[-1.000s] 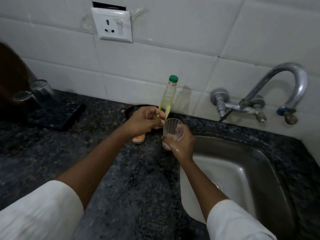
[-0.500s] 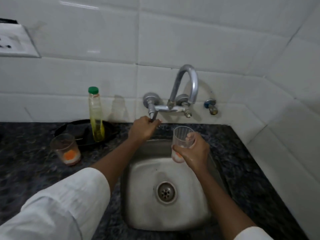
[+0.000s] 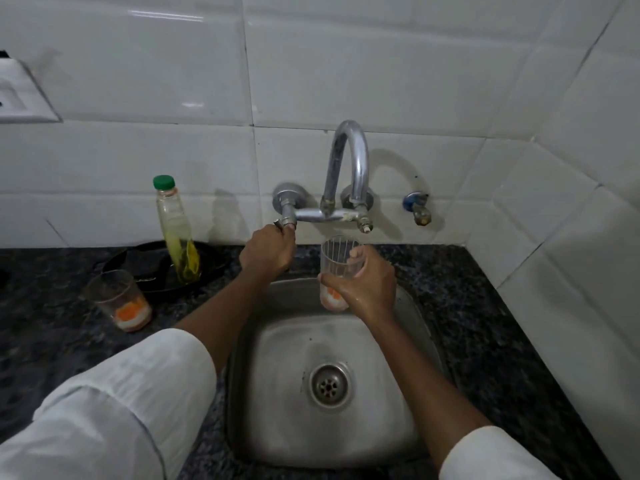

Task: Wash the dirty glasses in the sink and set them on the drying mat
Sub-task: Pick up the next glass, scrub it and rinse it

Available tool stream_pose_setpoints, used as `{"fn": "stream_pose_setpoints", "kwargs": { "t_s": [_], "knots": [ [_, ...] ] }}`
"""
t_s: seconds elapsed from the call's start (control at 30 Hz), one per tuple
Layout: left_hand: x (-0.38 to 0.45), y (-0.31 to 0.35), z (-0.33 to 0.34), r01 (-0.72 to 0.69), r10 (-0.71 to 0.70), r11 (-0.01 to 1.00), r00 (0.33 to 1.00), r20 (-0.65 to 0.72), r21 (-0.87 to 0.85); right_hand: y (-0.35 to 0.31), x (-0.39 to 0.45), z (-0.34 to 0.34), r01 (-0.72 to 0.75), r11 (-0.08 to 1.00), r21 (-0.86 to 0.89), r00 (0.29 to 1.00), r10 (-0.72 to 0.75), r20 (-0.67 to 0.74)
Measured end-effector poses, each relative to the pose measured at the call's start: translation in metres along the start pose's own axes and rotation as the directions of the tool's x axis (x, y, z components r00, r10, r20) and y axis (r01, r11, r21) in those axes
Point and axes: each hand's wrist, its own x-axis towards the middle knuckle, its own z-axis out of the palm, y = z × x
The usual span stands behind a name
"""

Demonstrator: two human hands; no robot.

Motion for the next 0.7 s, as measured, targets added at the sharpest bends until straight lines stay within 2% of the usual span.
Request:
{"fn": "stream_pose_setpoints", "kwargs": {
  "t_s": [0.57, 0.63, 0.67, 0.7],
  "knots": [
    [0.003, -0.004, 0.003, 0.078, -0.064, 0.975, 0.995, 0.07, -0.21, -0.001, -0.01, -0.013, -0.015, 1.0, 0.001, 1.0, 0.015, -0.005],
    [-0.009, -0.003, 0.008, 0.157, -0.105, 0.911, 0.982, 0.154, -0.382, -0.002, -0.012, -0.015, -0.008, 1.0, 0.002, 1.0, 0.008, -0.006],
    [-0.022, -0.004, 0.014, 0.26, -0.152, 0.84, 0.955, 0.254, -0.476, -0.002, -0.013, -0.015, -0.006, 1.0, 0.007, 1.0, 0.006, -0.009],
    [-0.039, -0.004, 0.021, 0.393, -0.191, 0.744, 0.9, 0.392, -0.541, -0.004, -0.013, -0.015, -0.007, 1.0, 0.017, 1.0, 0.008, -0.016]
  ]
}}
